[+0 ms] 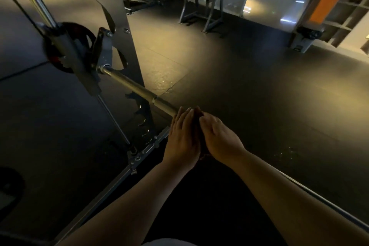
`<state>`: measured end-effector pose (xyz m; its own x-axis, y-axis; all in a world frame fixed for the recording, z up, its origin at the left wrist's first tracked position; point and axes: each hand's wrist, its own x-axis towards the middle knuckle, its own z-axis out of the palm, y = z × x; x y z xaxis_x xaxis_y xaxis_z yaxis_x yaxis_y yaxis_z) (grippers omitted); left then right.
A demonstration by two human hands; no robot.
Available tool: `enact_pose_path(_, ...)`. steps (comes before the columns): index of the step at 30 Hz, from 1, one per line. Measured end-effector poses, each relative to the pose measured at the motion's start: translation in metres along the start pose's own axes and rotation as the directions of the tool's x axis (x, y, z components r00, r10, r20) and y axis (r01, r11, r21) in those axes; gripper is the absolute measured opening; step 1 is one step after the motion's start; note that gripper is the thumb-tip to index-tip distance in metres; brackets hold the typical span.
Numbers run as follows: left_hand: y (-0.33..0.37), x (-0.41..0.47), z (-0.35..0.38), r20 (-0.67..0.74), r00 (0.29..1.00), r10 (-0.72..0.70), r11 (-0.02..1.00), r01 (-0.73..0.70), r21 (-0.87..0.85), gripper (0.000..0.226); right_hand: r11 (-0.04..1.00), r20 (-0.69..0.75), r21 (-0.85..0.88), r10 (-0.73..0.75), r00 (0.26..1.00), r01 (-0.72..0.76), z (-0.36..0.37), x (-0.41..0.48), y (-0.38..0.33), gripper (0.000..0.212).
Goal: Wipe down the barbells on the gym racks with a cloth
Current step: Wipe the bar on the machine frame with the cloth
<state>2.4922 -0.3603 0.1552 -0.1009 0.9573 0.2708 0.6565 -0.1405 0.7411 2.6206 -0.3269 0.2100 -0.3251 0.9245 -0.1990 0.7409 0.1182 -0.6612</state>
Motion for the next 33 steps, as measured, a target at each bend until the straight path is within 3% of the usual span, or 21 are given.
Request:
enact_pose_path(2, 0.011, -0.002, 0.011, -0.008, 1.000, -0.003, 1.000, 0.003, -0.017, 0.062, 0.971, -0.005, 0.241, 0.003, 1.000, -0.002, -0.007, -0.004, 0.005, 0.045)
enact_pose_path(5, 0.017, -0.004, 0.036, 0.053, 0.989, 0.137, 0.954, -0.146, 0.264, 0.075, 0.910, -0.028, 0.412, 0.064, 0.998, -0.047, -0.010, -0.001, 0.012, 0.043)
enact_pose_path(7, 0.015, -0.003, 0.041, 0.031, 0.996, 0.085, 0.957, -0.090, 0.276, 0.078, 0.944, -0.032, 0.324, 0.080, 0.996, -0.065, -0.008, 0.001, 0.012, 0.044)
enact_pose_path(10, 0.003, 0.009, 0.030, -0.079, 0.990, 0.118, 0.941, -0.086, 0.328, 0.061, 0.993, -0.022, 0.118, -0.021, 1.000, 0.024, -0.007, -0.001, 0.010, 0.045)
enact_pose_path(15, -0.022, 0.052, 0.011, -0.226, 0.965, -0.132, 0.978, 0.165, 0.131, 0.040, 0.983, -0.002, -0.062, -0.175, 0.984, 0.175, -0.004, 0.002, 0.017, 0.046)
enact_pose_path(18, -0.005, 0.042, 0.025, -0.259, 0.946, -0.193, 0.979, 0.204, 0.015, 0.052, 0.978, -0.016, -0.064, -0.202, 0.979, 0.201, -0.005, 0.003, 0.016, 0.043)
enact_pose_path(22, 0.015, 0.005, 0.043, -0.340, 0.933, -0.119, 0.990, 0.137, 0.027, 0.066, 0.984, -0.005, 0.035, -0.177, 0.984, 0.177, -0.008, 0.002, 0.015, 0.041)
enact_pose_path(27, 0.011, 0.000, 0.041, -0.303, 0.952, -0.037, 0.984, 0.088, 0.154, 0.053, 0.977, 0.000, 0.047, -0.207, 0.978, 0.207, -0.009, 0.001, 0.019, 0.038)
enact_pose_path(33, -0.004, 0.029, 0.015, -0.281, 0.942, -0.186, 0.969, 0.223, 0.108, 0.059, 0.949, 0.063, -0.101, -0.294, 0.954, 0.300, -0.005, 0.004, 0.019, 0.043)
